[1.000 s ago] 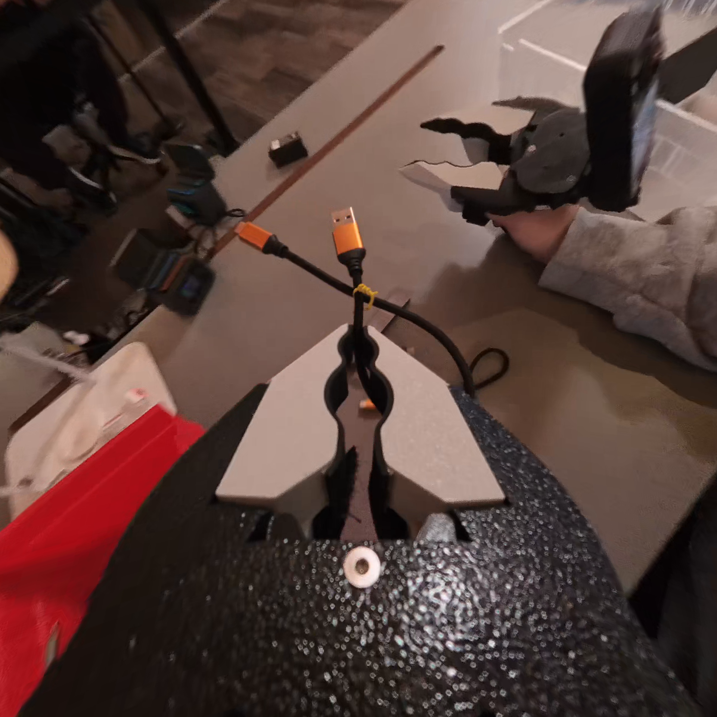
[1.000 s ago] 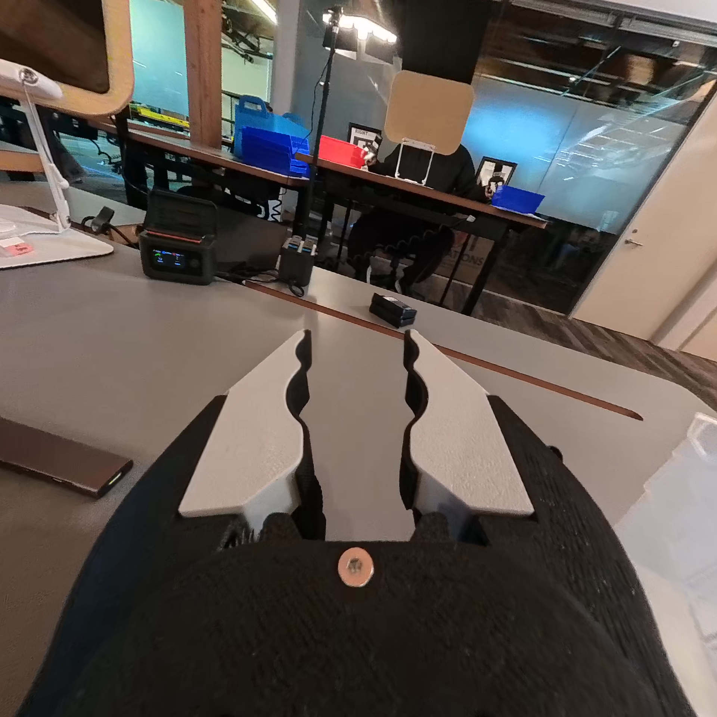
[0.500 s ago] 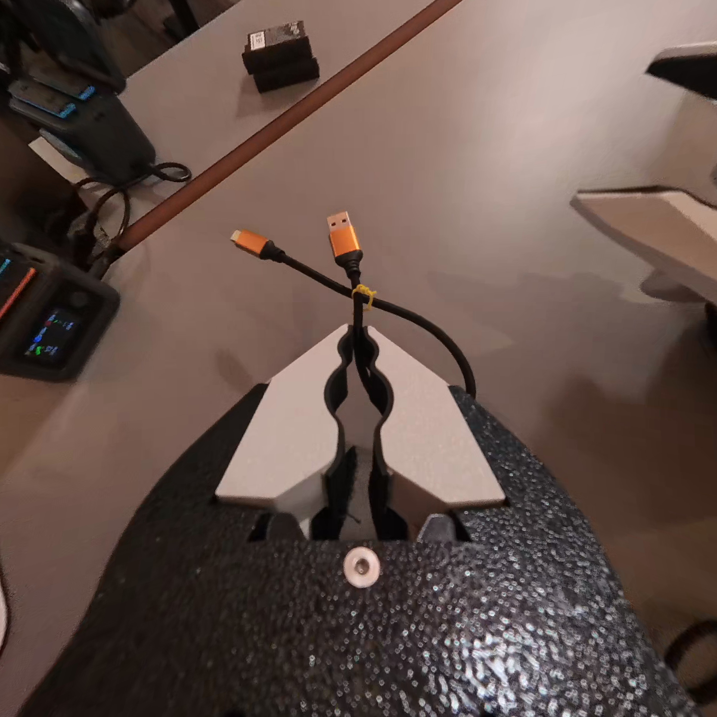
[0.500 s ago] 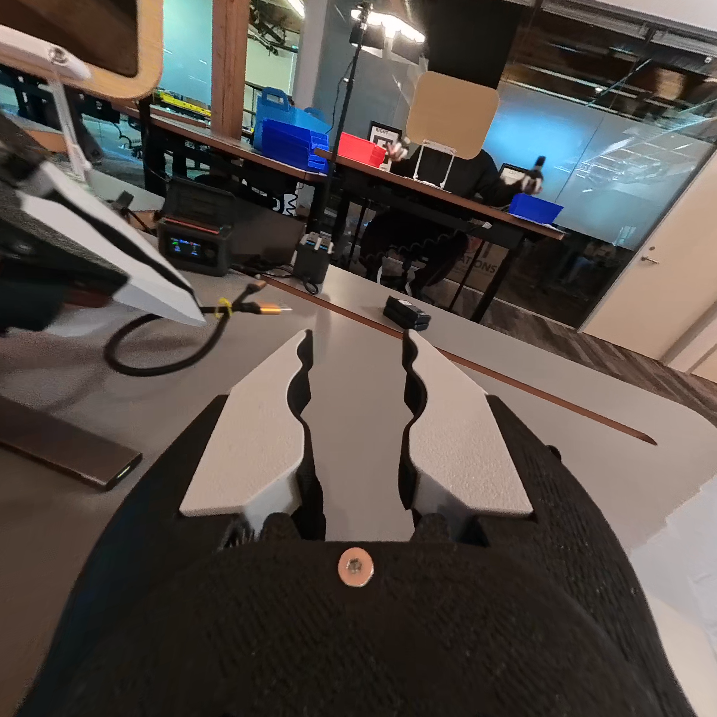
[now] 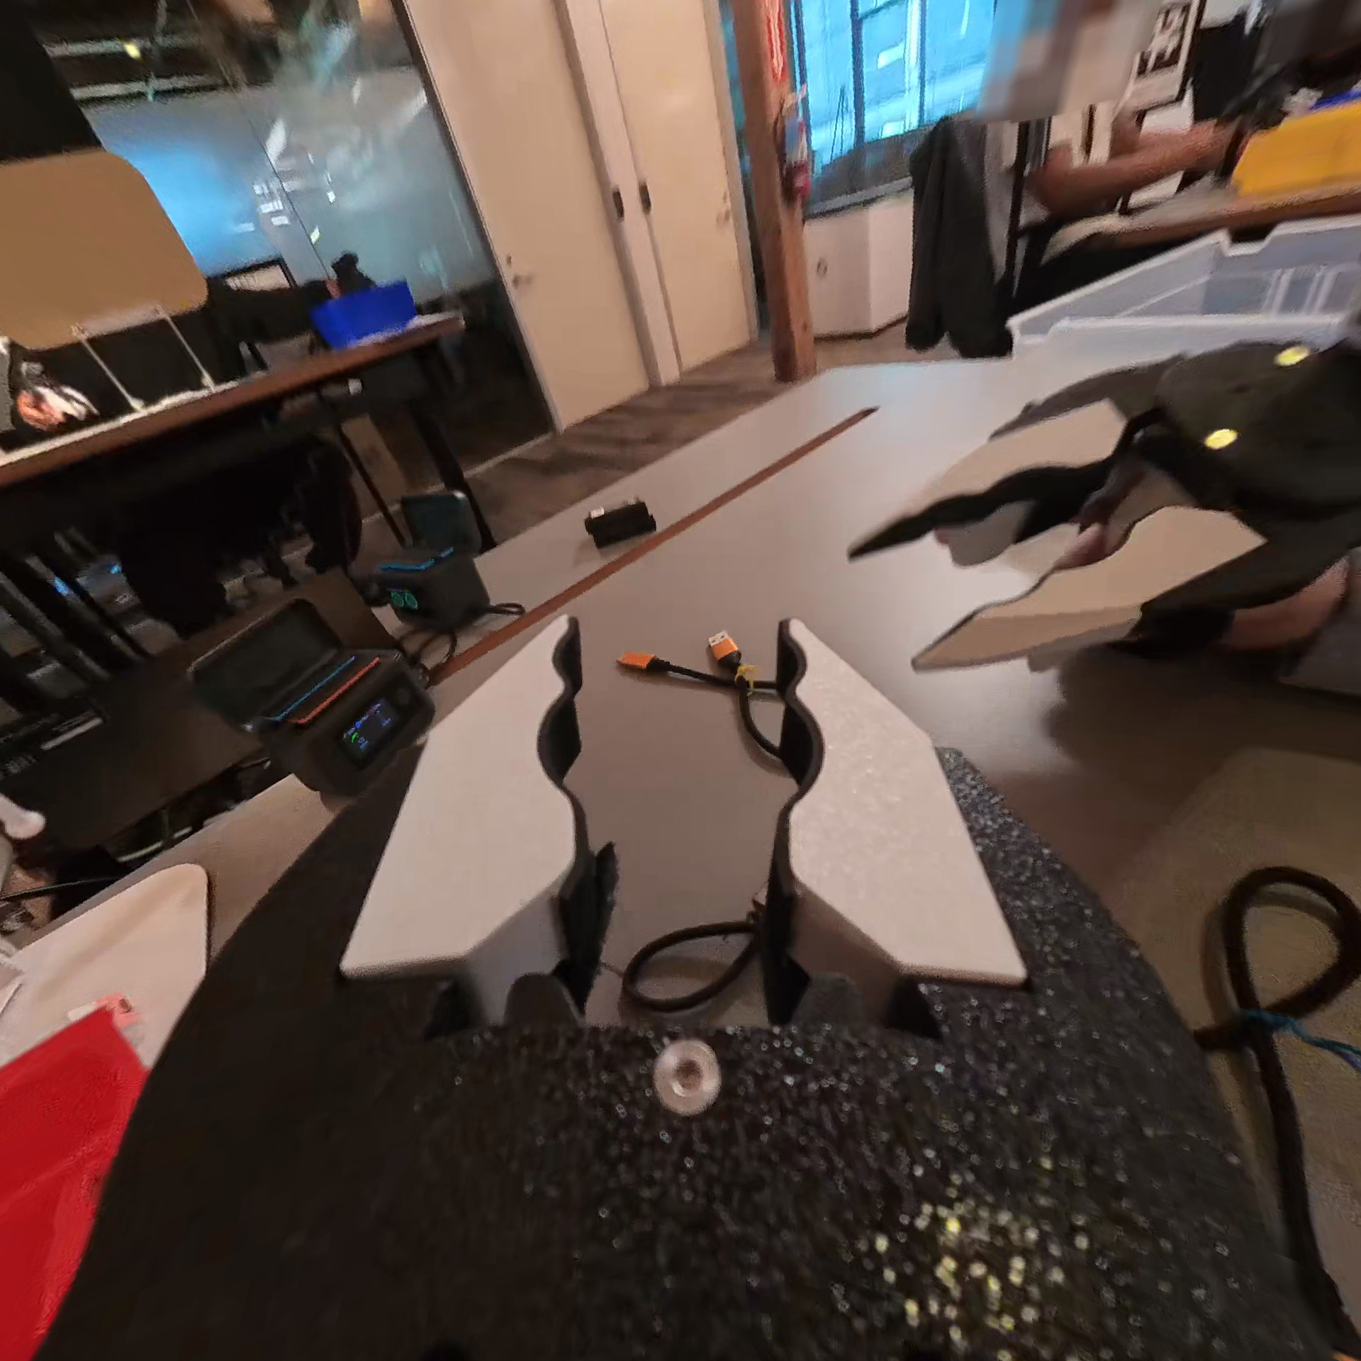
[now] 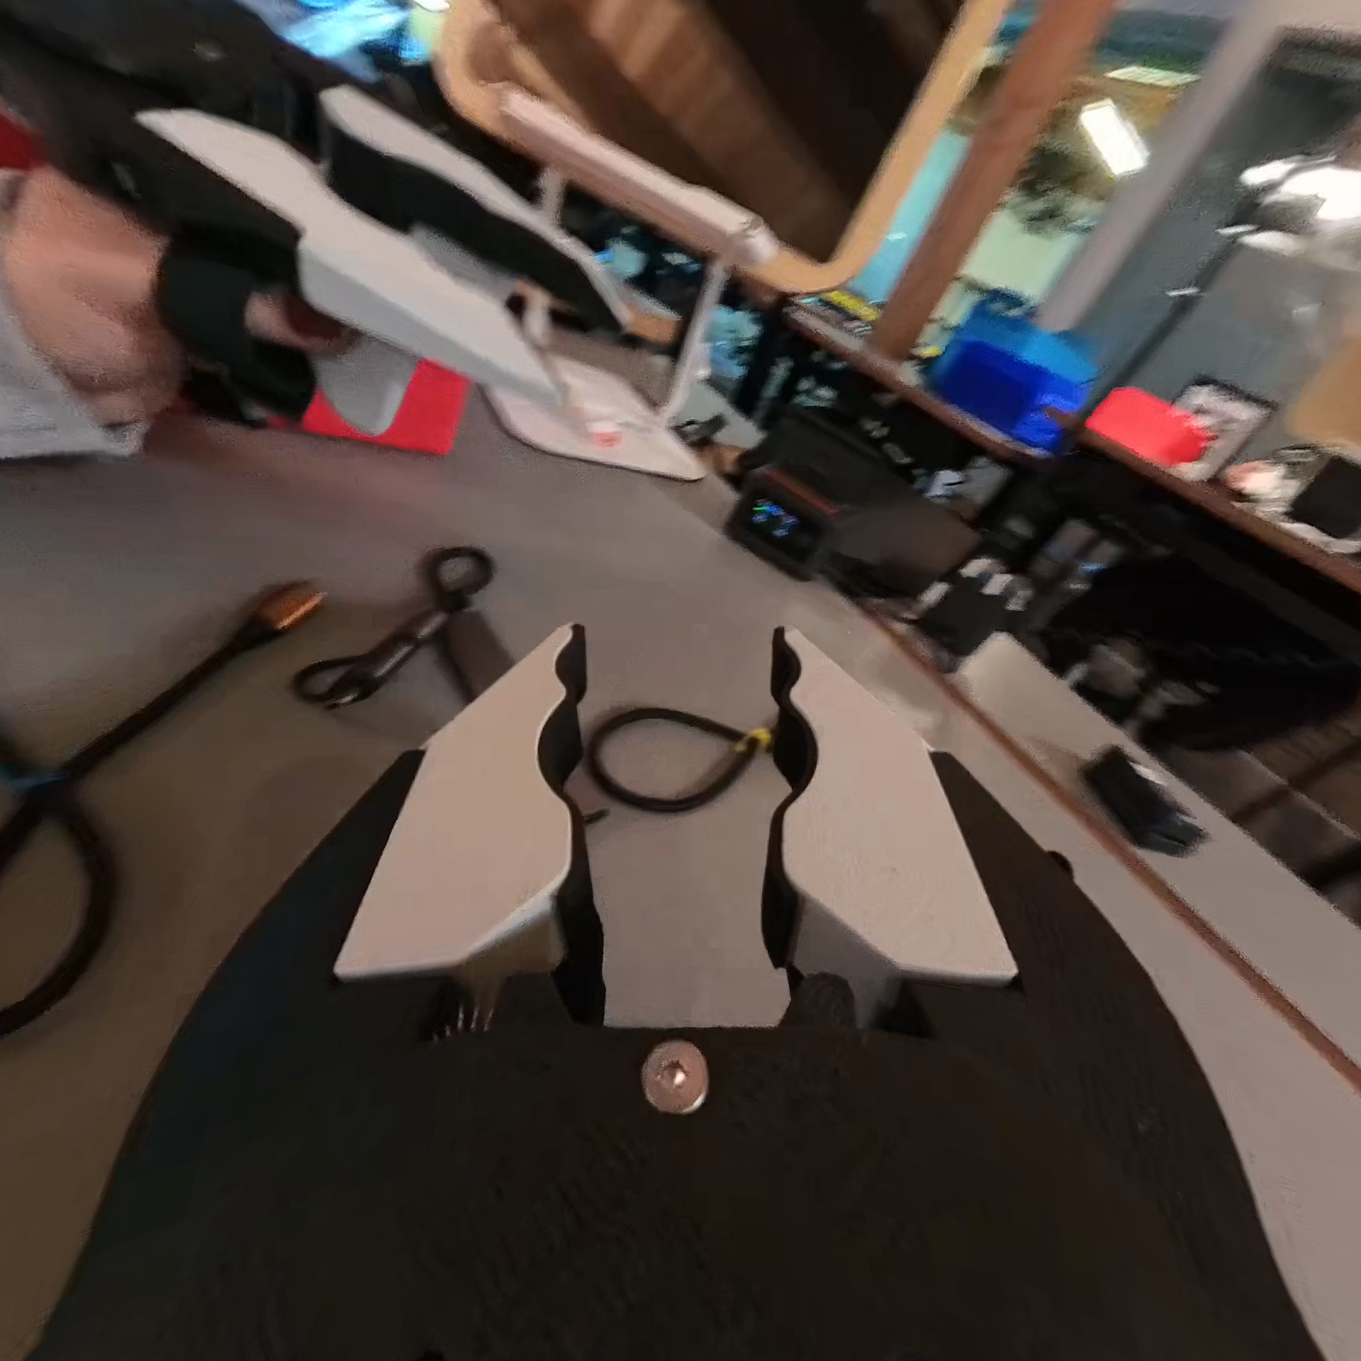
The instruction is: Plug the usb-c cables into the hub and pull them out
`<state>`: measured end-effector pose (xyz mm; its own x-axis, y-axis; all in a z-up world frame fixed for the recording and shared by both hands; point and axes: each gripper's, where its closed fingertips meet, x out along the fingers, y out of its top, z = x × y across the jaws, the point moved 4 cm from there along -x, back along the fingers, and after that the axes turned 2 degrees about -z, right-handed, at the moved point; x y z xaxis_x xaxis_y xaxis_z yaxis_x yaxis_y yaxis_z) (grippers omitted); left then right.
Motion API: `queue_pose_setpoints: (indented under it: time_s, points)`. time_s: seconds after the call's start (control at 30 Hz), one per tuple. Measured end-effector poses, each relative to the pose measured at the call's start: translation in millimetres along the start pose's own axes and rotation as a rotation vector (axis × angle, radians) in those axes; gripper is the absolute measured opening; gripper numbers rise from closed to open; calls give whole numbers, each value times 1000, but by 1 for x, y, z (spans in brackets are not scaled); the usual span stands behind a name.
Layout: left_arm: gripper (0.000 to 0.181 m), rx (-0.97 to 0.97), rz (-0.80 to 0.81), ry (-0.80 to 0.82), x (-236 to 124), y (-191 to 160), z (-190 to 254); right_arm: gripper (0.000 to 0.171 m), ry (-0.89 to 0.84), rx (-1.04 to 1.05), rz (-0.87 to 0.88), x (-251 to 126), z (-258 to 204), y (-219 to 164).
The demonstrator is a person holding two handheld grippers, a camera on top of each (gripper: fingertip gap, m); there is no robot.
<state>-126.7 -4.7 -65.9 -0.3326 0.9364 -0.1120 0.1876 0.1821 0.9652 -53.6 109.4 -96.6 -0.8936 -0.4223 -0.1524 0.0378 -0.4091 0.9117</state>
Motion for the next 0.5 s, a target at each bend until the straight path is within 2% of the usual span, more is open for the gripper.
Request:
queue_pose_setpoints:
  time_s: [0.13,0.33,0.5]
  points:
    - [51,-70,99,-48,-7,9,-4,49,183,-8,-98,4,-22,-7]
    - [46,-53,94,-44,-6,-2,-8,47,363,5,-262,26,-48,-13]
    - [46,-18,111,-74,-7,0,-3,45,551,8,-516,44,-48,-27]
